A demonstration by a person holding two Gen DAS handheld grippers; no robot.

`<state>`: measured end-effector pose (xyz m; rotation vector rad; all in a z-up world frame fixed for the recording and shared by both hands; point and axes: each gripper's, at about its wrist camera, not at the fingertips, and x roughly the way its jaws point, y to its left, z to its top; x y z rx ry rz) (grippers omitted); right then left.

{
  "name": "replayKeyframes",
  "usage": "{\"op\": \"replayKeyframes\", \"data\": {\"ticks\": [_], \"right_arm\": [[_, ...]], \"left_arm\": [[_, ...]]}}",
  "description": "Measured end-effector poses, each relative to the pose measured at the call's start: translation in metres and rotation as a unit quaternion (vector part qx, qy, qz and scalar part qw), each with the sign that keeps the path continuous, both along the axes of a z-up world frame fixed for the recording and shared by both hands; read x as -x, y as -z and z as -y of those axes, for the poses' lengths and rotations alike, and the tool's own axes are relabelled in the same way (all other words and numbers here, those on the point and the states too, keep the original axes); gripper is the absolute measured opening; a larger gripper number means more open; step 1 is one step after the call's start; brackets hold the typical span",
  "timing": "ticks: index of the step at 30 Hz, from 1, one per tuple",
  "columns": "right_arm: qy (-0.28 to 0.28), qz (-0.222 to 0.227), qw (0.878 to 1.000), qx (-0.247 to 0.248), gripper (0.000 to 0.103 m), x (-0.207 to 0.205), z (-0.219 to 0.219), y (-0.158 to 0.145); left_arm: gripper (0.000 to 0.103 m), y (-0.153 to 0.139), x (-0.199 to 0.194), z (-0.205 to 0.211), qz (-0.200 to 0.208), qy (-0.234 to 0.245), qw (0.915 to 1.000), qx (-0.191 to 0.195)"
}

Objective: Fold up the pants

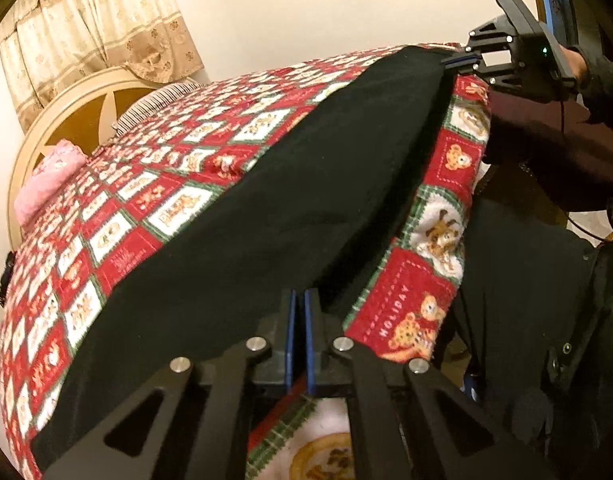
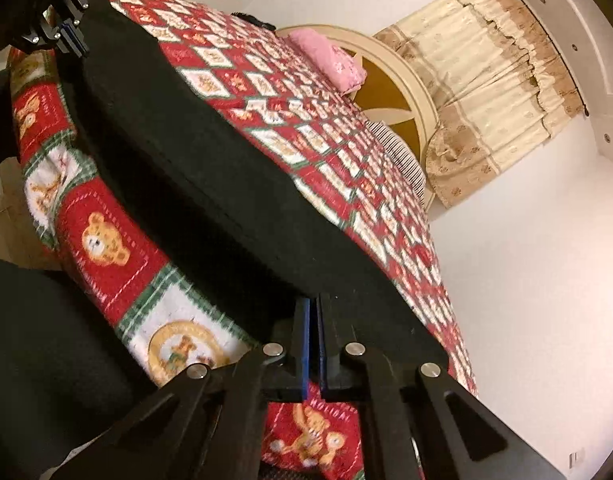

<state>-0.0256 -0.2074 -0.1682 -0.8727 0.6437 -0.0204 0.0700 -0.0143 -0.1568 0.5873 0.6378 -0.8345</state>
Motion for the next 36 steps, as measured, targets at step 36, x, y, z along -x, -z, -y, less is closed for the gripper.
{"op": "replayKeyframes", "data": {"ticks": [36], "right_arm": [[0.131, -0.022, 0.969, -0.206, 0.027, -0.029, 0.077, -0.004]], "left_arm": [[0.027, 0.012, -0.036, -0.022, -0.037, -0.121, 0.9902, 0.060]]}}
